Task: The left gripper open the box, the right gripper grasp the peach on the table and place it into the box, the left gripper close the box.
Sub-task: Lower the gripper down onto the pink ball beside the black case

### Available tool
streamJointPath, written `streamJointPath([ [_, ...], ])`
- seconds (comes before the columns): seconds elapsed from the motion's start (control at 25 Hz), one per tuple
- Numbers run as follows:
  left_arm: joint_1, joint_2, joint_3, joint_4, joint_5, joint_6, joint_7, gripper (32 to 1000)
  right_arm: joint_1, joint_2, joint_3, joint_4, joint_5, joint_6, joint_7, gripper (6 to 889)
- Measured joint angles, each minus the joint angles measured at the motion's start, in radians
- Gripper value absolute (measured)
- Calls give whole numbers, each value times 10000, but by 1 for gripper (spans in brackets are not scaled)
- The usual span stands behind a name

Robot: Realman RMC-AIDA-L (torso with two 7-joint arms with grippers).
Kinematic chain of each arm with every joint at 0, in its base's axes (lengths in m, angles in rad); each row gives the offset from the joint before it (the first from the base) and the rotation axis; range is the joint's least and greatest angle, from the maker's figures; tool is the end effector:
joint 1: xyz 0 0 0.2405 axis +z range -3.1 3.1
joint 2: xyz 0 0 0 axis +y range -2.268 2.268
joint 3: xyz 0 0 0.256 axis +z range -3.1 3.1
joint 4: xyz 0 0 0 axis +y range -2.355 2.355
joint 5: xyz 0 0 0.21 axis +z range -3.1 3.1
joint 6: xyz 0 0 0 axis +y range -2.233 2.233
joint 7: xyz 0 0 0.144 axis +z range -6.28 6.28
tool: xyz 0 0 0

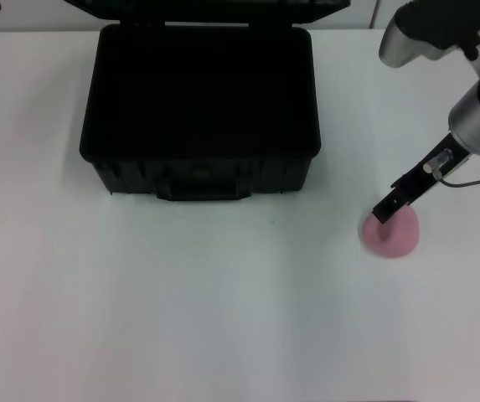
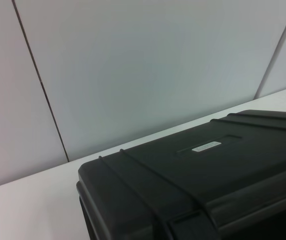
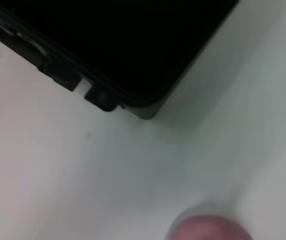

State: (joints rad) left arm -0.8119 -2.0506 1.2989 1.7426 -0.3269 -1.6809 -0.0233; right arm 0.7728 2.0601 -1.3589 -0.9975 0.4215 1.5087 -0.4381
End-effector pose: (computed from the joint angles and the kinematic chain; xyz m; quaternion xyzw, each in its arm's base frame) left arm -0.0629 0.3845 0.0878 -0.8234 -0.4130 0.0398 0.3872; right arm 0.2095 0.3756 -0.0172 -0.8550 0.4170 -0.2553 0.1730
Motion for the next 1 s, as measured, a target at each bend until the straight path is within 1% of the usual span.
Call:
streamJointPath([
  [0.24, -27, -17, 19, 8, -2, -4, -11, 392, 133, -1, -33, 834, -45, -485, -137, 797],
  [0.36, -37, -20, 19, 21, -16, -17, -24, 392, 223, 0, -179, 1241, -47, -691, -144, 797],
  [0.48, -53, -20, 19, 21, -23, -19, -28, 392, 254, 0, -285, 1445, -100, -884, -144, 796],
  [0.68, -97, -18, 30, 21, -24, -28, -28, 392, 269, 15, -307, 1781, -338, -1154, -144, 795],
  [1.0, -146, -24, 50, 21, -24, -39, -31, 392, 328, 47, -309, 2394, -194, -1651, -263, 793],
])
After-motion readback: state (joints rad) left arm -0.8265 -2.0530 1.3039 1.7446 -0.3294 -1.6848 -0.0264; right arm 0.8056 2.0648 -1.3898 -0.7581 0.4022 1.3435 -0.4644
